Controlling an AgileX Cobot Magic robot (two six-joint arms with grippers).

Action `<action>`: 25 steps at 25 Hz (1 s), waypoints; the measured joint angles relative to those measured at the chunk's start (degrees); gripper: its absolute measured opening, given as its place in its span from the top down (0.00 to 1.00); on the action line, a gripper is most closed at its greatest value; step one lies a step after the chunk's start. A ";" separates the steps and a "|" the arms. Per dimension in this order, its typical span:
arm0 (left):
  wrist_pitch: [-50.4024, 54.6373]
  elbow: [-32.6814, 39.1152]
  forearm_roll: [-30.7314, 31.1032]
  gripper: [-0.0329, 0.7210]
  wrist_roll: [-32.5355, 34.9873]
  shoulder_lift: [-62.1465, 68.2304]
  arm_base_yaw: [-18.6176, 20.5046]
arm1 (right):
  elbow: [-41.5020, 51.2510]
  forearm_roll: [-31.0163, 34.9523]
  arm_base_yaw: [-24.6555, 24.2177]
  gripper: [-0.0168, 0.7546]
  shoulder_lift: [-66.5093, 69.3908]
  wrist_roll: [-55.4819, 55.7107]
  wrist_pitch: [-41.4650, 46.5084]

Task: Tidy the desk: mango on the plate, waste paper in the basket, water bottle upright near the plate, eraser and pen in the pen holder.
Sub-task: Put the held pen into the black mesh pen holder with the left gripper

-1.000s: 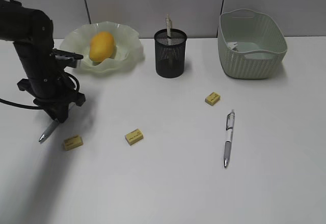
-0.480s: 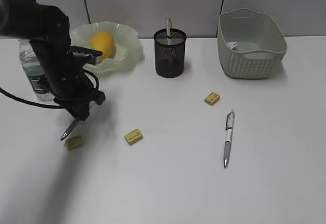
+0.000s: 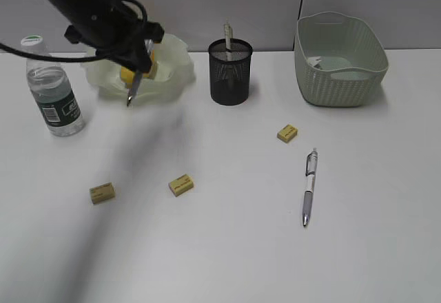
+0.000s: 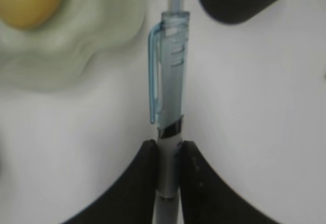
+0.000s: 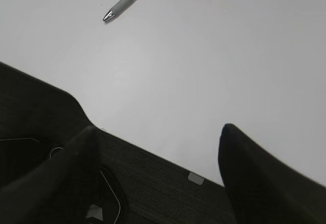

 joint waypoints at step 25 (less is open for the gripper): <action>-52.18 -4.66 -4.72 0.82 2.63 8.63 -10.45 | 0.00 0.00 0.00 0.24 0.00 0.00 0.00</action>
